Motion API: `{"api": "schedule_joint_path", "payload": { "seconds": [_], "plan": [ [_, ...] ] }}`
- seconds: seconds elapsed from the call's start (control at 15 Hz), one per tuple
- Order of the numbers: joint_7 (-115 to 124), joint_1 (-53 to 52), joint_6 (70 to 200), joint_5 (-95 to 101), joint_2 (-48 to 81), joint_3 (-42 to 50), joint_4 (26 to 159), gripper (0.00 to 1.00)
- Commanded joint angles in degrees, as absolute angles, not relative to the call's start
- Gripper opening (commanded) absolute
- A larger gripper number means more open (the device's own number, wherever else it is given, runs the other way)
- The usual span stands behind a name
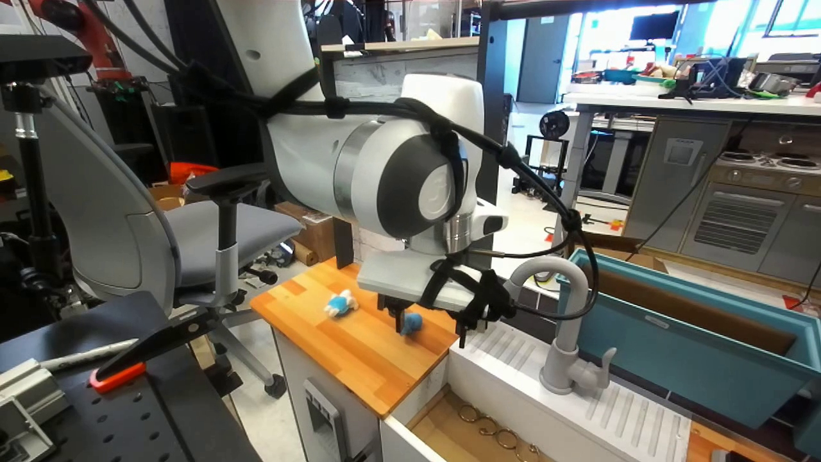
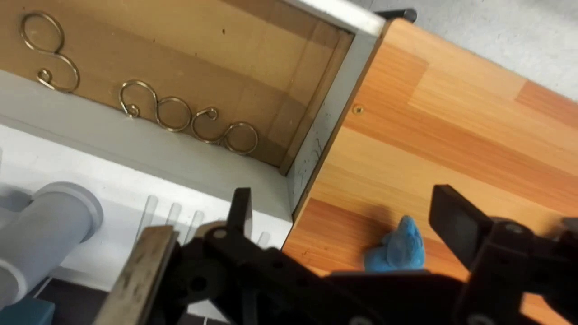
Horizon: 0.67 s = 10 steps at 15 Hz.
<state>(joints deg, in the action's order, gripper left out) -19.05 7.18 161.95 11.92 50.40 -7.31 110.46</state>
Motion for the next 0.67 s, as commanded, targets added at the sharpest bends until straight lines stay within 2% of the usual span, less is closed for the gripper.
{"api": "schedule_joint_path", "payload": {
  "seconds": [0.0, 0.2, 0.47, 0.6],
  "plan": [
    [-21.6, 7.6, 150.9, 11.3, 46.4, -7.0, 112.3, 1.00],
    [-19.4, 5.7, 145.2, 11.4, 45.2, -4.6, 112.1, 1.00],
    [-14.0, 2.9, 143.1, 12.5, 44.0, 0.0, 112.2, 1.00],
    [-16.2, 4.2, 144.9, 11.6, 45.9, -1.3, 111.0, 1.00]
  ]
}}
